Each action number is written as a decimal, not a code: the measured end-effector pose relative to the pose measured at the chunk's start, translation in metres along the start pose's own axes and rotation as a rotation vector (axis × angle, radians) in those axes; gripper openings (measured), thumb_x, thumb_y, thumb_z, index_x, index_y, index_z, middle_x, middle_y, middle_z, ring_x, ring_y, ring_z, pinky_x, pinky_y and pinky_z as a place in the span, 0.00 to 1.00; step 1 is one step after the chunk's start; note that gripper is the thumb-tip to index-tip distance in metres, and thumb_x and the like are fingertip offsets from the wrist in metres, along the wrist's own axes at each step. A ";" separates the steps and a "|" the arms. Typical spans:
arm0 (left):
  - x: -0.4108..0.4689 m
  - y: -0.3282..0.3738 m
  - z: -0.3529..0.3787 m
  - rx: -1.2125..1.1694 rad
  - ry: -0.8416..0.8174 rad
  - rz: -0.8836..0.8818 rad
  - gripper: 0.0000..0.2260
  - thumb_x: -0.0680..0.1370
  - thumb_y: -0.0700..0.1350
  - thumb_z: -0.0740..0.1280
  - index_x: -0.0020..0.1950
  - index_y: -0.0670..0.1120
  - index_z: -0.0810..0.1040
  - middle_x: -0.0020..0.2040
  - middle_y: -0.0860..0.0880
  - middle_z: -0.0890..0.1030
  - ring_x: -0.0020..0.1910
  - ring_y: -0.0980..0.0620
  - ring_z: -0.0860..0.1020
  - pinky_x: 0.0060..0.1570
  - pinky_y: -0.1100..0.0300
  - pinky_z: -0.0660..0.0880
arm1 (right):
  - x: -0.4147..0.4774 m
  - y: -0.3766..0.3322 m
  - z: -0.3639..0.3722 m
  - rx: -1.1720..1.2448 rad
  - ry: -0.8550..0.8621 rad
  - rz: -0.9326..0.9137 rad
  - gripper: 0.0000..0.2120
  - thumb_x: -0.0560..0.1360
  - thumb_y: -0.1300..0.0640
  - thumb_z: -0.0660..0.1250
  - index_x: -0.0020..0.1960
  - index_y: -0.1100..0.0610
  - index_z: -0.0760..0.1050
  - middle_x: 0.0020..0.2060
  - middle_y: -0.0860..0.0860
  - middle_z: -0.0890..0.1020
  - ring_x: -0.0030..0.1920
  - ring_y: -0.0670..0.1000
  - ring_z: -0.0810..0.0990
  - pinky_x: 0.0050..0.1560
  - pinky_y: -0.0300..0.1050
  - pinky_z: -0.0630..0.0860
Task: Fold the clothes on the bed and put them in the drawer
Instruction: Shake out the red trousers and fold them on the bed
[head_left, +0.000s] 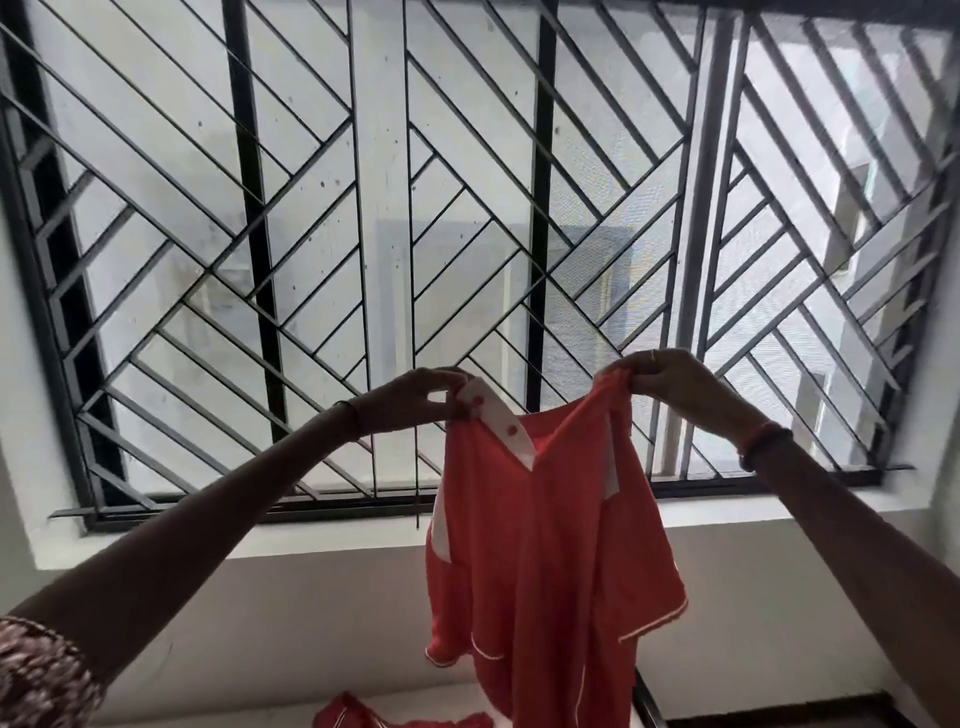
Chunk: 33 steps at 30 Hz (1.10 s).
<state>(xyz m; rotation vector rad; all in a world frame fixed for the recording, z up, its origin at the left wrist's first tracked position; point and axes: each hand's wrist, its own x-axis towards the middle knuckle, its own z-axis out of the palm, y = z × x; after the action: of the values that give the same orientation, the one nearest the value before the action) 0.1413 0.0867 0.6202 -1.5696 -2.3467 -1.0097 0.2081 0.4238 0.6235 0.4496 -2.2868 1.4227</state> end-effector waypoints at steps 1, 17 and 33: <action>0.001 0.003 0.001 -0.049 0.030 -0.035 0.04 0.73 0.51 0.69 0.44 0.52 0.79 0.40 0.60 0.78 0.41 0.64 0.74 0.44 0.71 0.70 | 0.000 0.000 -0.002 -0.025 -0.012 0.019 0.08 0.73 0.73 0.64 0.48 0.67 0.79 0.34 0.46 0.85 0.38 0.42 0.80 0.45 0.34 0.77; 0.008 -0.009 0.006 -0.140 0.165 -0.205 0.13 0.76 0.39 0.68 0.40 0.29 0.74 0.35 0.47 0.68 0.38 0.53 0.65 0.37 0.61 0.63 | -0.030 -0.013 0.025 0.204 -0.051 0.157 0.06 0.78 0.67 0.60 0.46 0.58 0.67 0.26 0.47 0.76 0.22 0.40 0.71 0.22 0.30 0.67; -0.009 0.011 0.019 -0.403 0.134 -0.379 0.10 0.76 0.51 0.68 0.48 0.45 0.80 0.42 0.53 0.77 0.44 0.59 0.74 0.52 0.61 0.71 | -0.039 -0.025 0.067 0.189 -0.037 0.002 0.03 0.70 0.62 0.69 0.43 0.57 0.77 0.37 0.50 0.80 0.39 0.43 0.76 0.39 0.32 0.71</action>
<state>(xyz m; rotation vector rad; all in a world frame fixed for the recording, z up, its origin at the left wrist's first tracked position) 0.1595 0.0940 0.6062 -1.1245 -2.5103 -1.7008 0.2425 0.3544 0.5970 0.5343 -2.1907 1.6519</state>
